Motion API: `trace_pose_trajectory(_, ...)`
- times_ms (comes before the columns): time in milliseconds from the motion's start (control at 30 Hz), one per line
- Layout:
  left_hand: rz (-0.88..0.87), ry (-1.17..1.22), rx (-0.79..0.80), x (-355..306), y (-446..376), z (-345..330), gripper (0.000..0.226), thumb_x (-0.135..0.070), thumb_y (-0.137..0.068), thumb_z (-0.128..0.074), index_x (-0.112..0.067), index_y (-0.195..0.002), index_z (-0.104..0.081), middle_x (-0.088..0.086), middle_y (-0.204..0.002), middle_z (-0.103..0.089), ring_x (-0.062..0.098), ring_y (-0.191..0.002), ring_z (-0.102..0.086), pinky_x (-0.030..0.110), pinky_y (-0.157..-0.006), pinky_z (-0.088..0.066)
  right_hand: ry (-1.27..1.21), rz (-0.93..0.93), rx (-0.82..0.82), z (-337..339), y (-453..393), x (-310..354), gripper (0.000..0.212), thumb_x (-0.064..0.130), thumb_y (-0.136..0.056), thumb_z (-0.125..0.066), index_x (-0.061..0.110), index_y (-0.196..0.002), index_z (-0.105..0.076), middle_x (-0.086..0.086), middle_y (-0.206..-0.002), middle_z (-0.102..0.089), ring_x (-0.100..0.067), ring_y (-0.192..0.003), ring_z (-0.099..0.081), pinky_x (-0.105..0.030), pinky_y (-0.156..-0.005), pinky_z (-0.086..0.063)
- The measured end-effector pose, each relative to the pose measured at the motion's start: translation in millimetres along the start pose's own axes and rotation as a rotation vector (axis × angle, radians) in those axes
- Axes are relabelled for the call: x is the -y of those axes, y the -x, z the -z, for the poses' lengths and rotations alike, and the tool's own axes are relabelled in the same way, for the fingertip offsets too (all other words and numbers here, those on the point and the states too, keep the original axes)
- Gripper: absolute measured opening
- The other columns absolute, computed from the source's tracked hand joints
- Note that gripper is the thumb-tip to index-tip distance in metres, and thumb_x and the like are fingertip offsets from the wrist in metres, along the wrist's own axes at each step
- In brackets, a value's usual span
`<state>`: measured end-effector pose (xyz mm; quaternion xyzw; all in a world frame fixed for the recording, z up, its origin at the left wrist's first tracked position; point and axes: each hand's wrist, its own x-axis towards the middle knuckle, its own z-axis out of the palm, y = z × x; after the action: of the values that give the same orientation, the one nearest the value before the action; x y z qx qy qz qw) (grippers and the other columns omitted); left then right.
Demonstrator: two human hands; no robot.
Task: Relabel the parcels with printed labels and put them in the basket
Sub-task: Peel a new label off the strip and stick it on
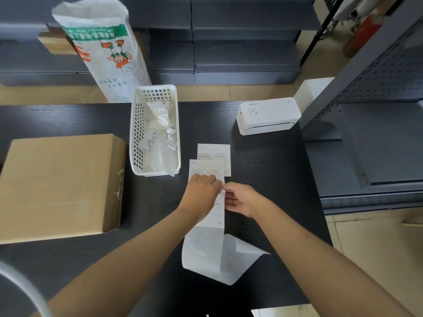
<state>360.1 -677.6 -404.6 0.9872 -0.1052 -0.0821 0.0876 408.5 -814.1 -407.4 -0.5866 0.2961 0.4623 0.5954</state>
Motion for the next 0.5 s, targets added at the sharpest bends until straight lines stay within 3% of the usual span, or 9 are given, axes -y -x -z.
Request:
trace_pose_trajectory(333,0.011,-0.057,0.055,-3.6,-2.8,-3.4,0.011,-0.017,-0.094,-0.056,-0.017,-0.105,-0.056,0.0,-0.1,-0.06,0.017,-0.089,-0.054,0.03,-0.091,-0.038,0.048,0.021,-0.004,1.9,-0.8,-0.5,0.01,0.013,-0.093,-0.059,0.009,-0.093,-0.067,-0.003,-0.068,-0.073,-0.017,-0.07,-0.07,-0.027,-0.056,-0.056)
trace_pose_trajectory(500,0.033,0.029,0.063,-1.1,-4.4,-4.3,0.025,-0.014,-0.093,-0.054,-0.019,-0.117,-0.059,0.001,-0.117,-0.051,0.018,-0.106,-0.046,0.029,-0.093,-0.035,0.107,0.039,0.0,3.9,-1.0,-2.4,0.011,0.014,-0.093,-0.058,0.009,-0.092,-0.068,-0.004,-0.072,-0.074,-0.017,-0.073,-0.07,-0.026,-0.06,-0.056)
